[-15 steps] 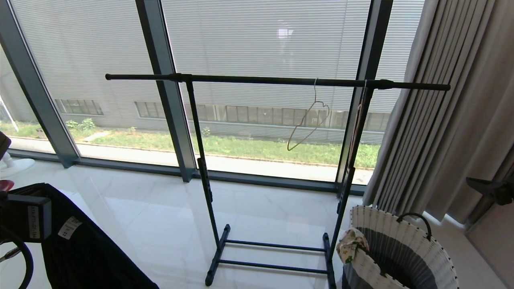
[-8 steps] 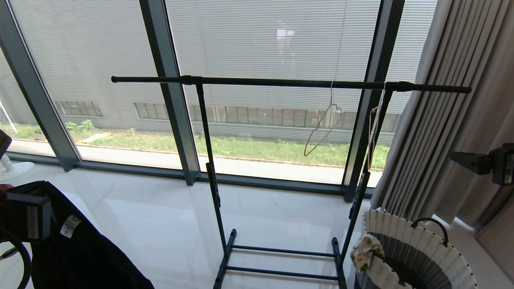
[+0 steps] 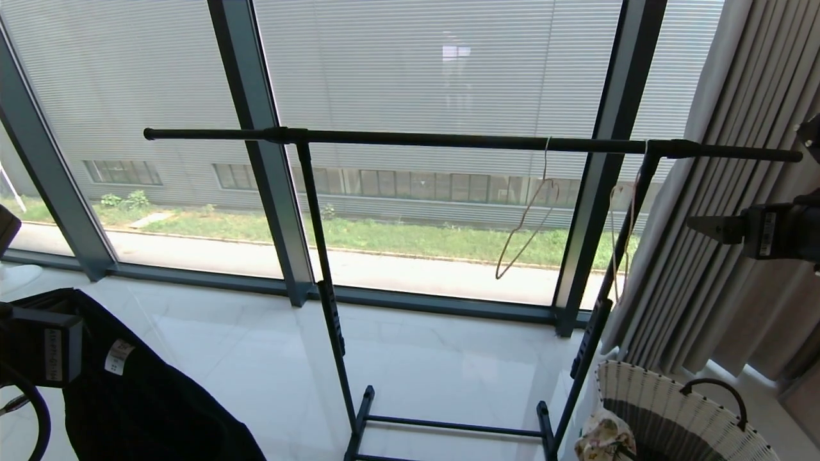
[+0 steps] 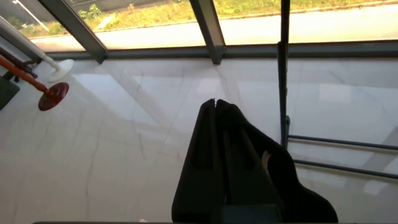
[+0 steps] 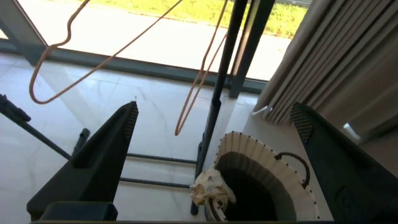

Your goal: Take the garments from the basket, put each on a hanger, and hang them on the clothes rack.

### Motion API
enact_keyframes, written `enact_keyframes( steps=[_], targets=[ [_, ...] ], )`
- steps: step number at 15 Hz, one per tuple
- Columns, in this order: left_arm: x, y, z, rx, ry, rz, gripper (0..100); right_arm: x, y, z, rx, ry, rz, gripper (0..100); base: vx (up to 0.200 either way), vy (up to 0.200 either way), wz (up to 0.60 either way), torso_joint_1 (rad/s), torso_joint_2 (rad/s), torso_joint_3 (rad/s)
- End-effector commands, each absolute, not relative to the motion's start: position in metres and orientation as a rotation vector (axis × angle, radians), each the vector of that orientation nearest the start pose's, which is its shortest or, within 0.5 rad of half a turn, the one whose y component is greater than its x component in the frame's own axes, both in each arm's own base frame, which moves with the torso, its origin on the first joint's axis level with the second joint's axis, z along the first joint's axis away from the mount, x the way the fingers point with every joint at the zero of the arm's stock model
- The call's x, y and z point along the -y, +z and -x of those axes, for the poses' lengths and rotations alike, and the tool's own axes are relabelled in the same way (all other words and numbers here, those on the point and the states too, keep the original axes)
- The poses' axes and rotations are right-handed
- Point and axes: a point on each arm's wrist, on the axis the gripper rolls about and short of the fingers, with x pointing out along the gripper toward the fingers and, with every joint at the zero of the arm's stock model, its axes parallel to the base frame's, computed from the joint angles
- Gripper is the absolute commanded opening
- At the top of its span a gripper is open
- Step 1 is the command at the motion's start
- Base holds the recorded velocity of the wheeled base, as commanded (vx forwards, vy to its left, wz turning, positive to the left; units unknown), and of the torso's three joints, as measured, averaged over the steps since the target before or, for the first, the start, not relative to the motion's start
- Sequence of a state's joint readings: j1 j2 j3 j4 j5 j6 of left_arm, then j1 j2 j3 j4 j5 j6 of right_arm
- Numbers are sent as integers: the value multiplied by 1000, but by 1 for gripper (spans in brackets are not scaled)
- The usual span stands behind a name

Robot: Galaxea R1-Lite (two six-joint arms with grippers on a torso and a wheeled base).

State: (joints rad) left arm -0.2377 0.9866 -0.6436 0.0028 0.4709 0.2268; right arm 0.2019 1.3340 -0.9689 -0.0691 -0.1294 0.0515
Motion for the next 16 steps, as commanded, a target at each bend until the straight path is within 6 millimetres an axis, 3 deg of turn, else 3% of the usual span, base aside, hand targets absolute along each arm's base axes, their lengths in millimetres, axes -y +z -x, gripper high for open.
enact_keyframes(
  steps=[1,6,8,16],
  targets=[
    [19,227,-118,-354,184,-348,0,-44,257,-229,-350,52,-27,100,200,0,0,7,2,2],
    [20,225,-119,-364,181,-345,0,-50,221,-267,-432,-115,-109,100,200,0,0,2,3,0],
    [20,224,-118,-363,181,-344,0,-53,202,-281,-471,-154,-100,100,0,0,0,0,0,0],
    [20,227,-119,-335,185,-340,0,-67,161,-320,-488,-164,-143,100,0,0,0,0,0,0]
  ],
)
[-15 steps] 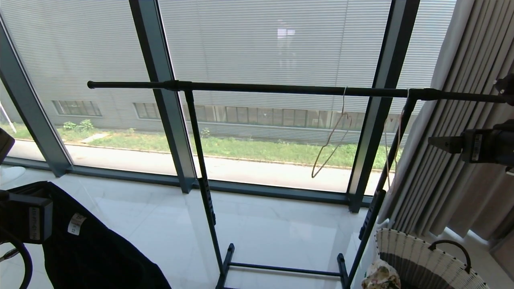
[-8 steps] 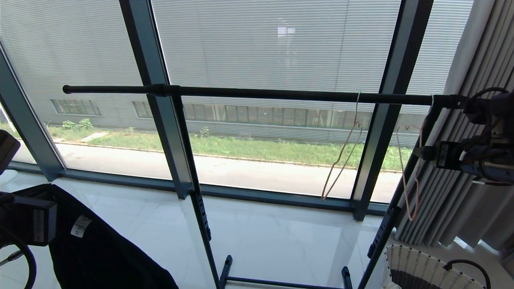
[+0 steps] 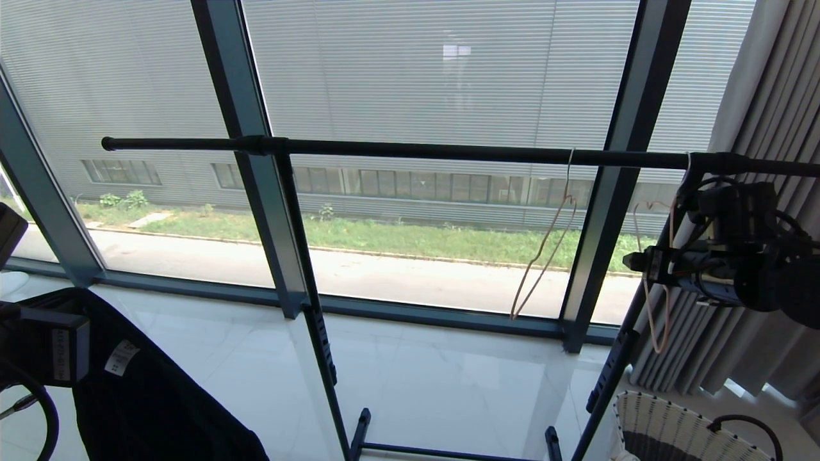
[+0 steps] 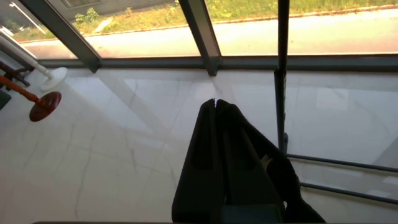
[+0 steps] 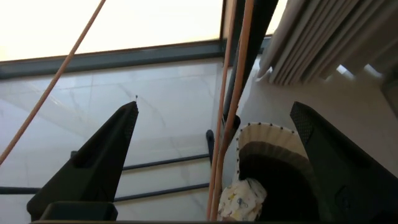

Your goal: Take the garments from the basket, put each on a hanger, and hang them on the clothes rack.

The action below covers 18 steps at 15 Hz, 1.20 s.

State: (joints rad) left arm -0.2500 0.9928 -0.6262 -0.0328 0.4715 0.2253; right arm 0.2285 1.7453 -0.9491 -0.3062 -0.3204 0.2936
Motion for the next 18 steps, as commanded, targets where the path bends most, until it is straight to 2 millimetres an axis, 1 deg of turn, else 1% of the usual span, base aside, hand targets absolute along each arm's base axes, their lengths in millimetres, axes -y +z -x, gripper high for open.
enact_keyframes(
  steps=[1,3,6,10,17,18],
  targets=[
    [20,227,-119,-333,185,-340,0,-68,160,-324,-478,-163,-147,100,0,0,0,0,0,0],
    [20,227,-118,-332,185,-339,0,-69,159,-329,-471,-165,-148,100,0,0,0,0,0,0],
    [20,227,-118,-331,185,-339,0,-69,150,-336,-490,-172,-144,100,0,0,0,0,0,0],
    [20,227,-118,-332,185,-339,0,-65,150,-347,-479,-194,-174,100,0,0,0,0,0,0],
    [20,227,-119,-335,185,-340,0,-65,148,-349,-485,-203,-172,100,0,0,0,0,0,0],
    [20,227,-119,-333,185,-340,0,-65,147,-348,-489,-203,-171,0,0,0,0,0,0,0]
  ],
)
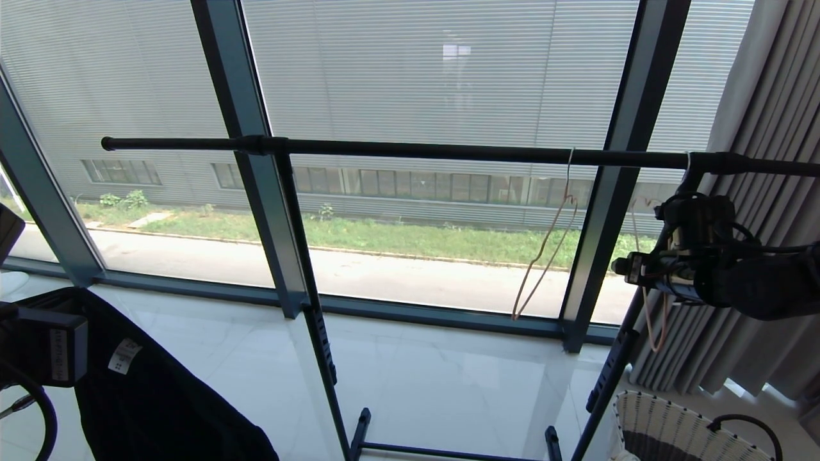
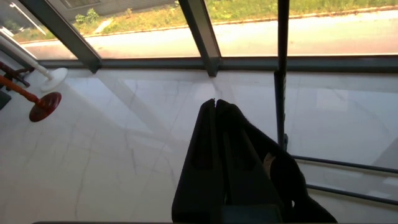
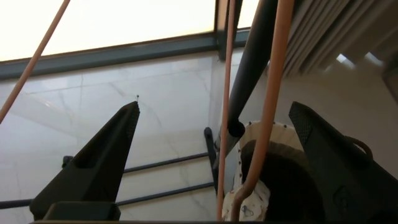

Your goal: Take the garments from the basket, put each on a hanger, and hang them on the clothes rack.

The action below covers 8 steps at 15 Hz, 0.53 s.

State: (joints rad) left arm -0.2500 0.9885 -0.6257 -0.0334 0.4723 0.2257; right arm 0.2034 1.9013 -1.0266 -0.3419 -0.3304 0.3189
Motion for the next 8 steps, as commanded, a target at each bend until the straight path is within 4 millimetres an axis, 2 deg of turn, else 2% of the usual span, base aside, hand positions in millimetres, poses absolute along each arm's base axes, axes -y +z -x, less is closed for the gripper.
enact_keyframes(
  steps=[1,8],
  targets=[
    [20,227,-119,-333,185,-340,0,-65,147,-348,-489,-203,-171,0,0,0,0,0,0,0],
    [19,227,-118,-329,187,-338,0,-64,148,-347,-495,-205,-166,0,0,0,0,0,0,0]
  ],
)
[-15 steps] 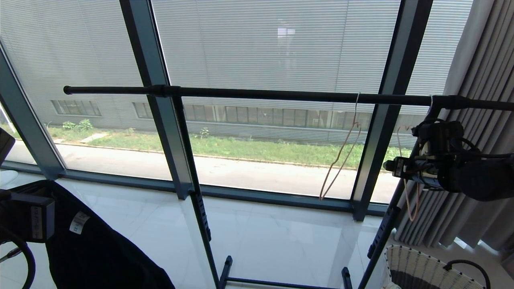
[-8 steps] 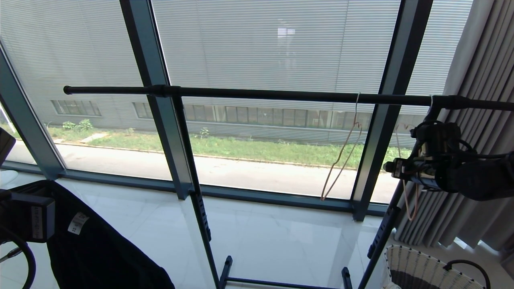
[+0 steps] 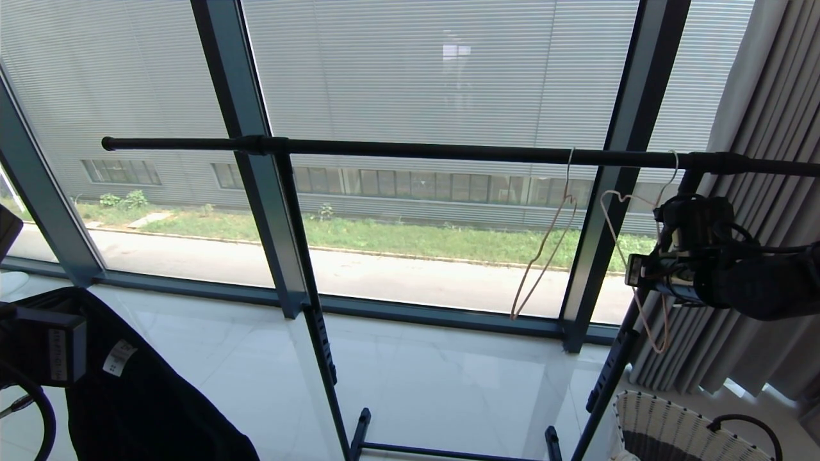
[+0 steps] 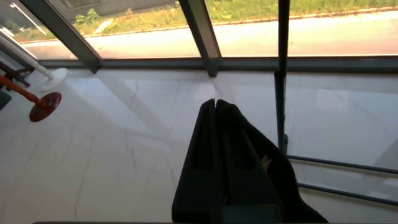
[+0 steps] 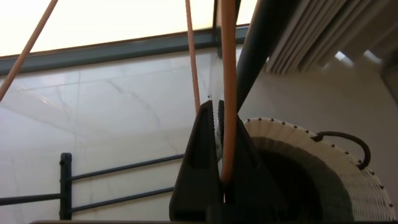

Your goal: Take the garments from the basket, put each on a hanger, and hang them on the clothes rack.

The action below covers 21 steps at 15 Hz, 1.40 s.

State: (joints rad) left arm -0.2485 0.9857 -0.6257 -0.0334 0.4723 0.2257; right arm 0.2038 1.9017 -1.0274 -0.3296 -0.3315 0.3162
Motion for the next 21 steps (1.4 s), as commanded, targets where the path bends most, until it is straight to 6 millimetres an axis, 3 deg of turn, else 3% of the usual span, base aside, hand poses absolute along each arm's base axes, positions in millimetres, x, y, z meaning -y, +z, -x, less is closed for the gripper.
enact_keyframes(
  steps=[1,10,14,18,21],
  targets=[
    [19,227,-118,-330,189,-338,0,-65,148,-347,-492,-203,-166,0,0,0,0,0,0,0],
    [19,225,-117,-334,188,-338,0,-70,183,-328,-396,-177,-123,0,0,0,0,0,0,0],
    [19,228,-117,-311,194,-331,0,-76,195,-308,-337,-139,-124,0,0,0,0,0,0,0],
    [18,230,-113,-296,197,-353,0,-74,192,-277,-303,-102,-60,0,0,0,0,0,0,0],
    [17,231,-112,-292,197,-368,0,-68,190,-257,-297,-99,-46,0,-200,0,0,5,7,1]
  ],
)
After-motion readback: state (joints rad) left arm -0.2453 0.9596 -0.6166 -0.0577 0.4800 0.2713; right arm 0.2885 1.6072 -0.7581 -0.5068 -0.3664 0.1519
